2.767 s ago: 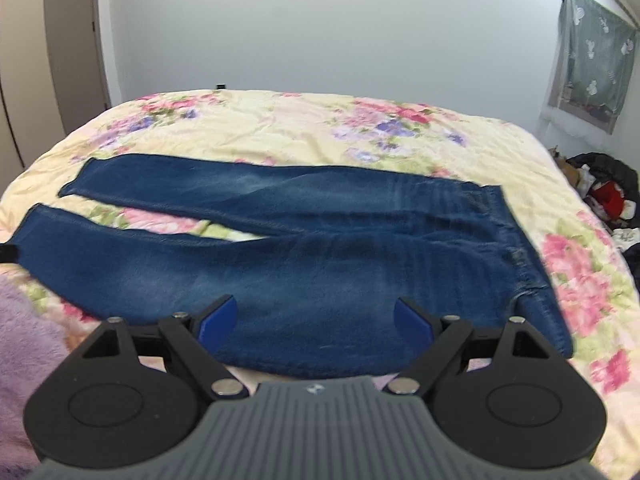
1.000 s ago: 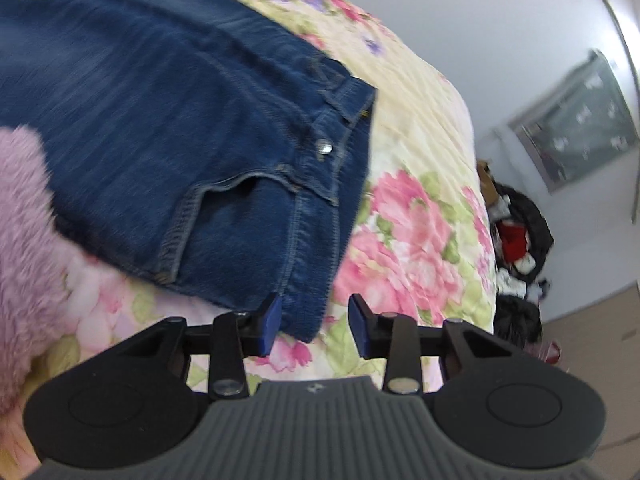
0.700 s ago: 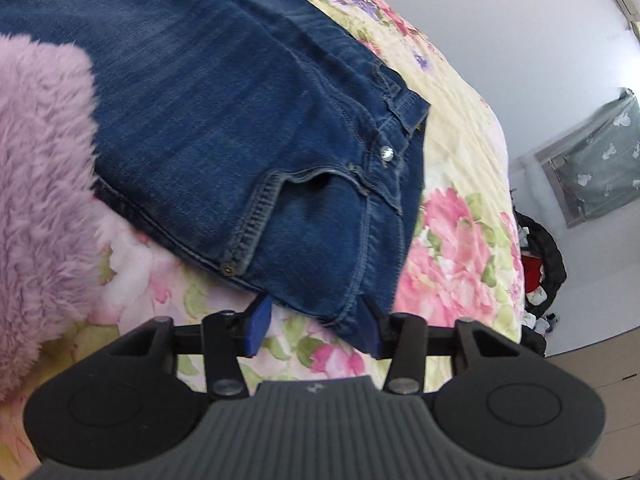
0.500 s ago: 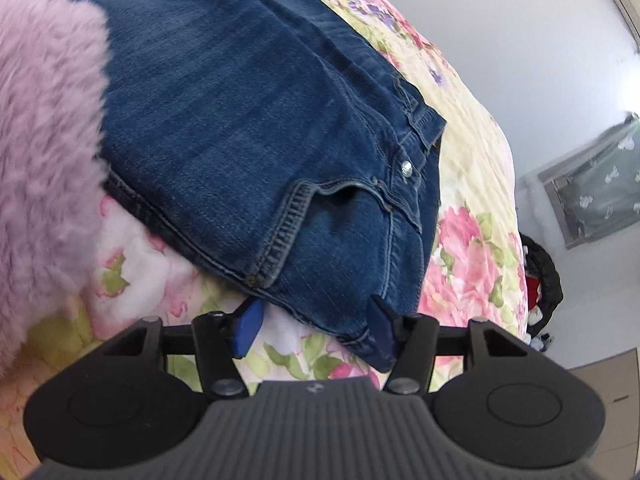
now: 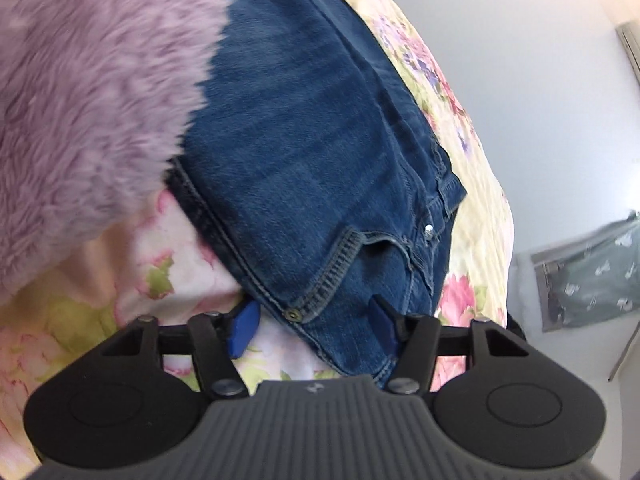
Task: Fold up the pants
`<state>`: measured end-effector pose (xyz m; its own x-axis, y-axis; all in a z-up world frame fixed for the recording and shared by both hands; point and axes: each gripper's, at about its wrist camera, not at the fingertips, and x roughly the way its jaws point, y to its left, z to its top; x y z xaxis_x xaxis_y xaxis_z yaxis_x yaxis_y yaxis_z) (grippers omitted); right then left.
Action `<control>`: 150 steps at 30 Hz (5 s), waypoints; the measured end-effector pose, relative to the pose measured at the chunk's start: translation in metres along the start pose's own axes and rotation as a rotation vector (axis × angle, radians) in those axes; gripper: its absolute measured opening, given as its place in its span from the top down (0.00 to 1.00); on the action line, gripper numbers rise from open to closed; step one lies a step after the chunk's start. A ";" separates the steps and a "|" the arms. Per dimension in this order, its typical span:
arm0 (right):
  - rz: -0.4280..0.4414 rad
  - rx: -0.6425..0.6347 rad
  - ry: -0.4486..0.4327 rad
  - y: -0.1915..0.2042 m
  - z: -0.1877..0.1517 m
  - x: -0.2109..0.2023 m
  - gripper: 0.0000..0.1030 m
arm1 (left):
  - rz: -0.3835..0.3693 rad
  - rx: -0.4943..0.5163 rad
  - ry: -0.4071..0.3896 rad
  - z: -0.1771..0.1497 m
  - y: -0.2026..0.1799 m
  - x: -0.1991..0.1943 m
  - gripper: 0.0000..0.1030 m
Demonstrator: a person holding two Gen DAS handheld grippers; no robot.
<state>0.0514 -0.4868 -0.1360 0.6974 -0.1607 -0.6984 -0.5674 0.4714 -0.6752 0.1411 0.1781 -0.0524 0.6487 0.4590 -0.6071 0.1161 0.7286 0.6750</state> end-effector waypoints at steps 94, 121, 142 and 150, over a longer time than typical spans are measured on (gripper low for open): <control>-0.250 0.322 0.198 -0.195 0.209 0.311 0.92 | -0.148 -0.656 0.179 0.104 0.140 0.268 0.45; 0.045 1.547 0.135 -0.266 0.000 0.173 0.53 | -0.296 -0.881 0.153 0.048 0.086 0.187 0.46; 0.088 1.782 -0.199 -0.267 -0.062 0.209 1.00 | -0.145 -0.670 0.251 0.100 0.010 0.209 0.53; 0.053 1.786 0.027 -0.236 -0.075 0.247 0.94 | -0.171 -0.675 0.237 0.097 0.018 0.208 0.48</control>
<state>0.3247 -0.7024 -0.1674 0.6792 -0.1197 -0.7241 0.5414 0.7478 0.3842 0.3513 0.2368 -0.1259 0.4743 0.3529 -0.8065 -0.3368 0.9192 0.2041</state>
